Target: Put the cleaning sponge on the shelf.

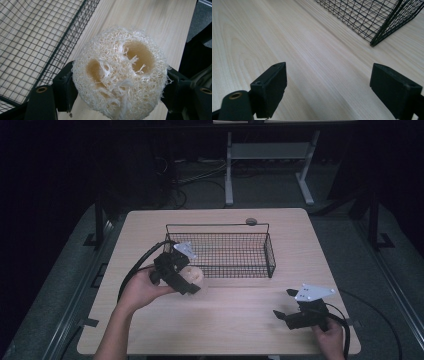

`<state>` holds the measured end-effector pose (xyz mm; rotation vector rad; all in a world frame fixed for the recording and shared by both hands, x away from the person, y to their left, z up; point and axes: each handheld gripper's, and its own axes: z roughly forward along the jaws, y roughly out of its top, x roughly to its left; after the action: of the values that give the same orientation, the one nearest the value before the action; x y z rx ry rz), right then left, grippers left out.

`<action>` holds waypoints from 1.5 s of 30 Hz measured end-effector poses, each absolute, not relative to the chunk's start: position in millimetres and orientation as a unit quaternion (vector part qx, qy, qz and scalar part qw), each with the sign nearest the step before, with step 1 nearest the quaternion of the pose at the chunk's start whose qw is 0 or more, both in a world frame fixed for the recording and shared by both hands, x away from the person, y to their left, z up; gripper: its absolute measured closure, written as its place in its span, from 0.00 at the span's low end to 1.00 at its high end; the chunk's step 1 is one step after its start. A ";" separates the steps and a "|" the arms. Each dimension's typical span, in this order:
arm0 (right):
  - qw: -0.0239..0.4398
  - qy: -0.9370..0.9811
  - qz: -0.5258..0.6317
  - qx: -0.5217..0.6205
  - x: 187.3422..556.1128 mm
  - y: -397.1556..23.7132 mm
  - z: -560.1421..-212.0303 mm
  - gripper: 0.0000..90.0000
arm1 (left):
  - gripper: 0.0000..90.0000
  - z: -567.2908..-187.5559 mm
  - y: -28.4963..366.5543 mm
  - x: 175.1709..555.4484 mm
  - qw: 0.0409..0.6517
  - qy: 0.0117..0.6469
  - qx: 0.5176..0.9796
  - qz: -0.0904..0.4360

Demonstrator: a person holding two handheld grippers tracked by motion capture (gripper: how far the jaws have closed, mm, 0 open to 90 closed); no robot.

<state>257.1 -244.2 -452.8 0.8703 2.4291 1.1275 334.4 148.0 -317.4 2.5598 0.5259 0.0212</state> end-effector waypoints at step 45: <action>0.166 0.848 0.402 0.303 257.2 -247.5 -451.1 0.15 | 0.29 -304.6 110.7 423.8 0.239 0.232 0.942 0.031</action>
<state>257.2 -247.5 -451.1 0.8631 2.4160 1.1438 423.8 110.7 -304.6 2.5808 0.6357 0.0863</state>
